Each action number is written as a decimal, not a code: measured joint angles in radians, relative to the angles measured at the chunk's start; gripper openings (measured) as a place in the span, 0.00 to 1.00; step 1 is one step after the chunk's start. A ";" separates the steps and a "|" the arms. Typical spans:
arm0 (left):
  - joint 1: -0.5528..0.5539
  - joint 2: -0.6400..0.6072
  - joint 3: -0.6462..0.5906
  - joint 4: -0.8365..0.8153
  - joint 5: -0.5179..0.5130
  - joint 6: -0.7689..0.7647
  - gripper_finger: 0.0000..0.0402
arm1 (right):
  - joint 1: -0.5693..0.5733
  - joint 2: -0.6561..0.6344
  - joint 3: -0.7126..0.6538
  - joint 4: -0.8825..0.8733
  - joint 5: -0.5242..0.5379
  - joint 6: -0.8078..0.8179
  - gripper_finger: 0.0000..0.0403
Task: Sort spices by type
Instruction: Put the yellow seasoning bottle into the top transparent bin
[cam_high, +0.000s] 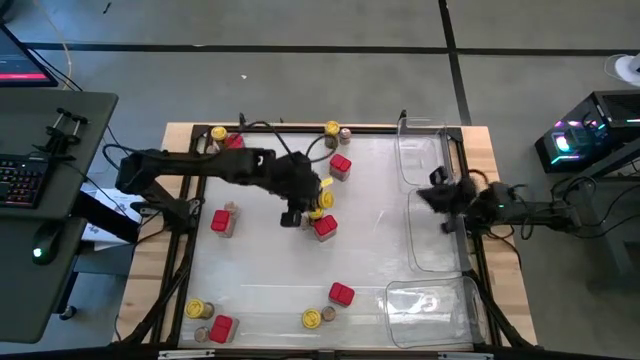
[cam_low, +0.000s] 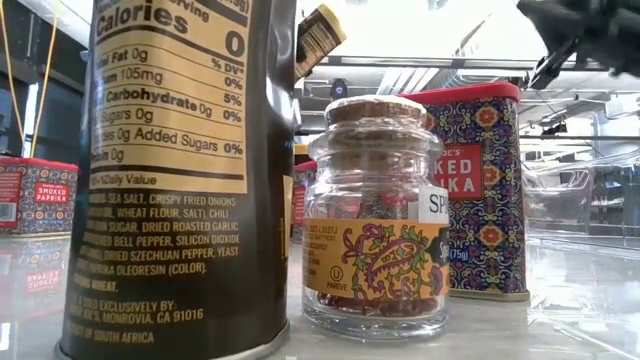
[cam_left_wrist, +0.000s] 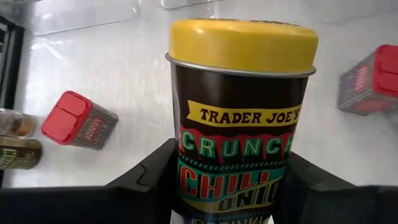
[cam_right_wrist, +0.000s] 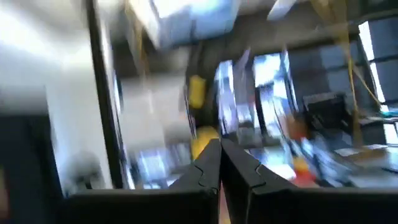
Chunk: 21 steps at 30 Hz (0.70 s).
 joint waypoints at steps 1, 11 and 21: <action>-0.006 0.001 0.000 0.003 -0.018 -0.006 0.43 | 0.000 0.000 0.000 0.048 0.067 0.077 0.00; 0.031 0.002 0.000 0.023 -0.042 -0.028 0.43 | 0.000 0.239 0.103 0.162 0.334 0.532 0.00; 0.082 0.002 0.094 -0.085 -0.037 0.072 0.43 | -0.026 0.864 0.777 -0.382 0.192 0.171 0.02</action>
